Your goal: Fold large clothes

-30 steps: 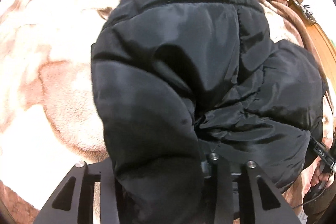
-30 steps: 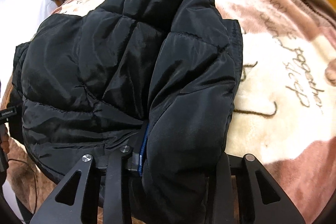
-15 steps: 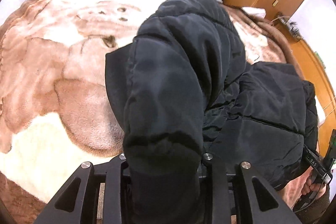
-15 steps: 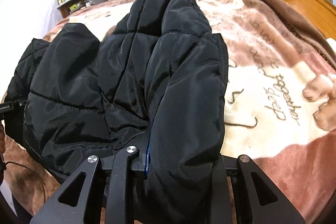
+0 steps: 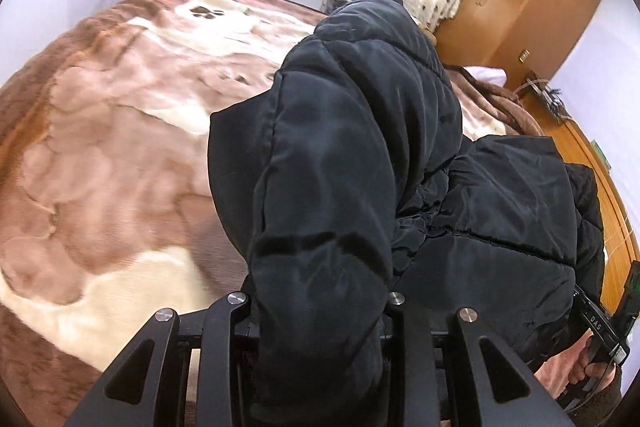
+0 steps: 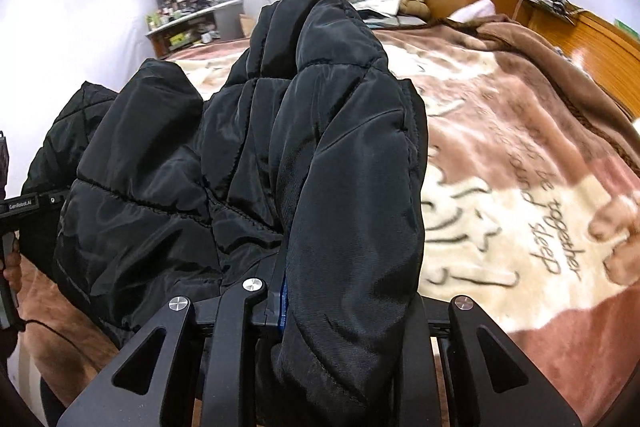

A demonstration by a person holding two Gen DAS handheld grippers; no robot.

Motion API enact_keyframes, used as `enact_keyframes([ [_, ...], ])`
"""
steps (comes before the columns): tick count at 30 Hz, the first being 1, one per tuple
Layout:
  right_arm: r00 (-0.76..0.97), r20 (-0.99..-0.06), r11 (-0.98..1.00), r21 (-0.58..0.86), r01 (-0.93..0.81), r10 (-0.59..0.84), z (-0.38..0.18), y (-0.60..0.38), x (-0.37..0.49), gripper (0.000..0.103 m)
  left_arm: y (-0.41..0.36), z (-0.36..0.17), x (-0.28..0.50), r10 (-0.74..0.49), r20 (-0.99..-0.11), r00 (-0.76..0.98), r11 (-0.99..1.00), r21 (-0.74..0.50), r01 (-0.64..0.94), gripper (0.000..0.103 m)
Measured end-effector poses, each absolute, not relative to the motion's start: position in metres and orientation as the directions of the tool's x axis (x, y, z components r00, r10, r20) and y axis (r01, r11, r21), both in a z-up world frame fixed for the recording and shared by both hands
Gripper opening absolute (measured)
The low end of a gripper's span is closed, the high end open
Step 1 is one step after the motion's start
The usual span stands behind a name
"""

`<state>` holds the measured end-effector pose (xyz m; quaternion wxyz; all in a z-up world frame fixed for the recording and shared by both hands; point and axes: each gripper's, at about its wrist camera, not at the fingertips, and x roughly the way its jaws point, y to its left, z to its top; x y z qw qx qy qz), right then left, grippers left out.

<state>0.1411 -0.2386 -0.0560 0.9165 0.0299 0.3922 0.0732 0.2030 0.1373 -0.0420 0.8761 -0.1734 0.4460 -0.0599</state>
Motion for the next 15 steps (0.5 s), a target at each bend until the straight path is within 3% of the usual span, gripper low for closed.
enact_keyframes([
  [15, 0.649, -0.704, 0.956, 0.185, -0.227, 0.29, -0.078, -0.141, 0.165, 0.023, 0.256, -0.052, 0.186, -0.113, -0.781, 0.614, 0.928, -0.304, -0.215, 0.031],
])
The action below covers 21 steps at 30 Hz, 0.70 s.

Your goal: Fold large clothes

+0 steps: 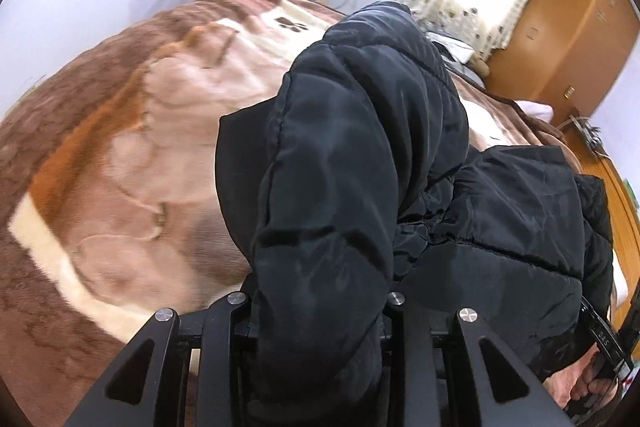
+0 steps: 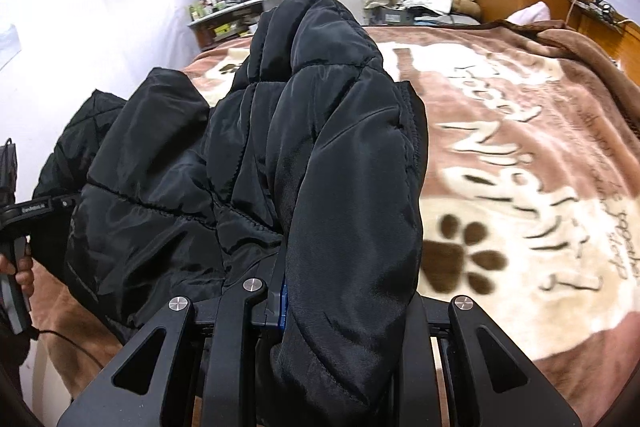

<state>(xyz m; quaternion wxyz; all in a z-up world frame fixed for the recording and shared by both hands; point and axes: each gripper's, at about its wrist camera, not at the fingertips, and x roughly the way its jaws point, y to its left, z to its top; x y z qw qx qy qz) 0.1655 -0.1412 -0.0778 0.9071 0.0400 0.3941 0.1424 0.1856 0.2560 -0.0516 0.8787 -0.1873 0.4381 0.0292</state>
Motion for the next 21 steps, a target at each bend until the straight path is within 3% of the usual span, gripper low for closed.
enact_keyframes([
  [10, 0.604, -0.751, 0.963, 0.187, -0.196, 0.268, -0.121, -0.108, 0.167, 0.023, 0.305, -0.1, 0.185, -0.085, -0.824, 0.561, 0.907, -0.297, -0.3, 0.034],
  [15, 0.584, -0.776, 0.97, 0.163, -0.179, 0.238, -0.135, -0.112, 0.169, 0.026, 0.309, -0.117, 0.186, -0.069, -0.841, 0.536, 0.917, -0.266, -0.298, 0.042],
  [21, 0.565, -0.796, 0.976, 0.161, -0.149, 0.218, -0.146, -0.115, 0.17, 0.034, 0.319, -0.132, 0.19, -0.083, -0.855, 0.512, 0.905, -0.28, -0.321, 0.059],
])
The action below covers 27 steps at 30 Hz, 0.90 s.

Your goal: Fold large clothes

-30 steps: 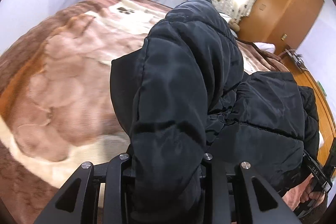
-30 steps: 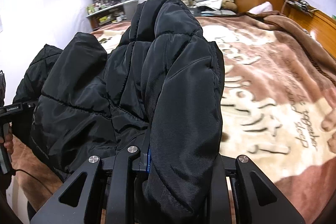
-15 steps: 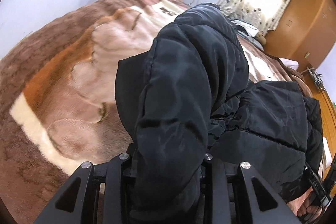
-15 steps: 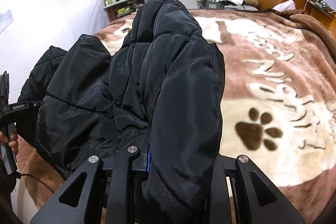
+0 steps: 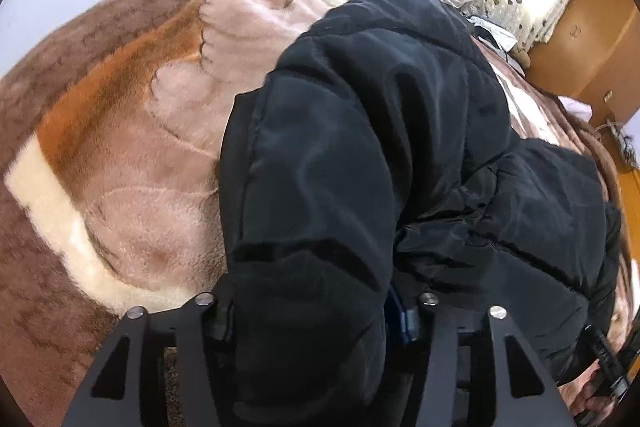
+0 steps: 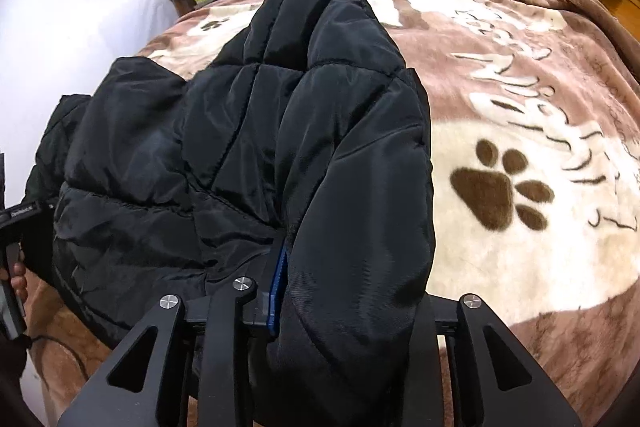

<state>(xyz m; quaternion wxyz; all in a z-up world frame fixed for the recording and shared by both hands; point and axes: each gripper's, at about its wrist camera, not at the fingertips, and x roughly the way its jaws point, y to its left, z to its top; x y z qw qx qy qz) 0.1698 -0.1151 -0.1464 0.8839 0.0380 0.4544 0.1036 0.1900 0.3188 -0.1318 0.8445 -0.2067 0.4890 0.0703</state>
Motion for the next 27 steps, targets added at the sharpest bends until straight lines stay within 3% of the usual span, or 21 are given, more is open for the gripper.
enact_keyframes([
  [2, 0.557, -0.805, 0.978, 0.145, -0.149, 0.204, -0.149, -0.113, 0.17, 0.037, 0.321, -0.133, 0.192, -0.072, -0.862, 0.502, 0.907, -0.266, -0.327, 0.068],
  [10, 0.554, -0.812, 0.983, 0.164, -0.085, 0.183, -0.152, -0.11, 0.161, 0.053, 0.331, -0.14, 0.194, -0.079, -0.868, 0.49, 0.898, -0.275, -0.343, 0.075],
  [15, 0.577, -0.81, 0.994, 0.097, -0.041, 0.103, -0.14, -0.109, 0.155, 0.075, 0.334, -0.138, 0.191, -0.078, -0.873, 0.482, 0.89, -0.279, -0.362, 0.079],
  [27, 0.661, -0.749, 0.998, 0.066, 0.0, 0.05, -0.087, -0.111, 0.126, 0.077, 0.337, -0.082, 0.156, -0.002, -0.813, 0.583, 0.893, -0.264, -0.365, 0.084],
])
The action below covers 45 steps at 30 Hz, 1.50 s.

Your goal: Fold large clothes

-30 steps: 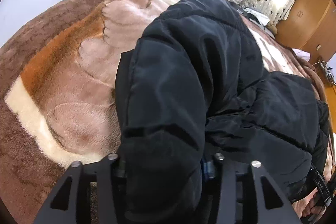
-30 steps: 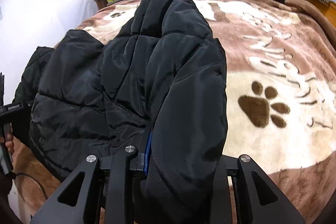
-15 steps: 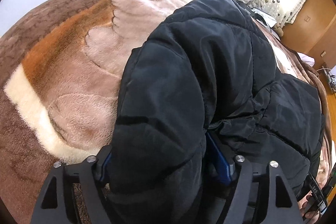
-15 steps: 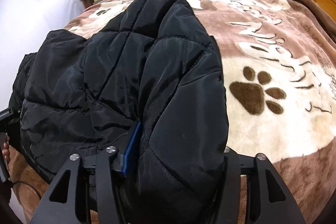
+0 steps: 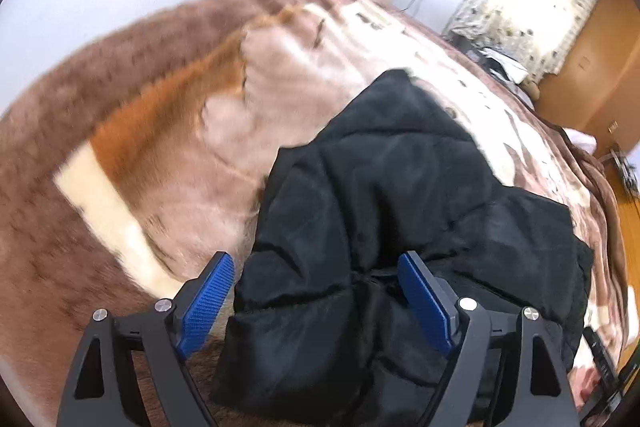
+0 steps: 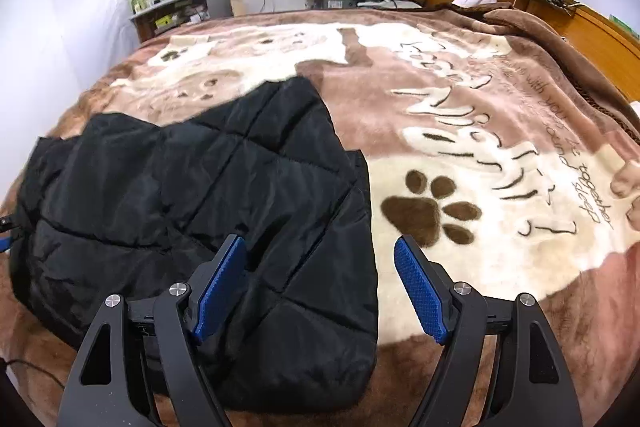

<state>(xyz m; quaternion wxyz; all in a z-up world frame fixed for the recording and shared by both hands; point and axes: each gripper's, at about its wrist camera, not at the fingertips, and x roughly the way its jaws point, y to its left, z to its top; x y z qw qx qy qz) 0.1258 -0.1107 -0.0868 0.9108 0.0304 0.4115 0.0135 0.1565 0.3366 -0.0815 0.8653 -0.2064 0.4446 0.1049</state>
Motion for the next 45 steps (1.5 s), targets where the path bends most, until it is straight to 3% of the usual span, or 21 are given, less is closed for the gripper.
enact_keyframes([
  [5, 0.679, -0.732, 0.998, 0.07, -0.002, 0.053, -0.072, -0.104, 0.098, 0.077, 0.306, -0.053, 0.135, 0.054, -0.806, 0.59, 0.934, -0.168, -0.315, 0.086],
  [12, 0.685, -0.725, 0.997, 0.075, -0.028, 0.074, -0.061, -0.086, 0.054, 0.077, 0.254, -0.033, 0.094, 0.046, -0.781, 0.623, 0.96, -0.139, -0.245, 0.09],
  [28, 0.724, -0.687, 0.998, 0.034, -0.047, 0.057, -0.039, -0.06, -0.039, 0.077, 0.164, -0.024, -0.005, 0.142, -0.767, 0.626, 0.982, 0.028, -0.189, 0.09],
  [32, 0.736, -0.675, 0.999, 0.031, -0.045, 0.054, -0.033, -0.059, -0.052, 0.077, 0.158, -0.023, -0.022, 0.088, -0.77, 0.632, 0.985, -0.028, -0.171, 0.09],
  [45, 0.725, -0.686, 0.998, 0.049, -0.043, 0.065, -0.036, -0.057, -0.066, 0.077, 0.138, -0.017, -0.043, 0.09, -0.747, 0.659, 0.989, -0.01, -0.147, 0.09],
])
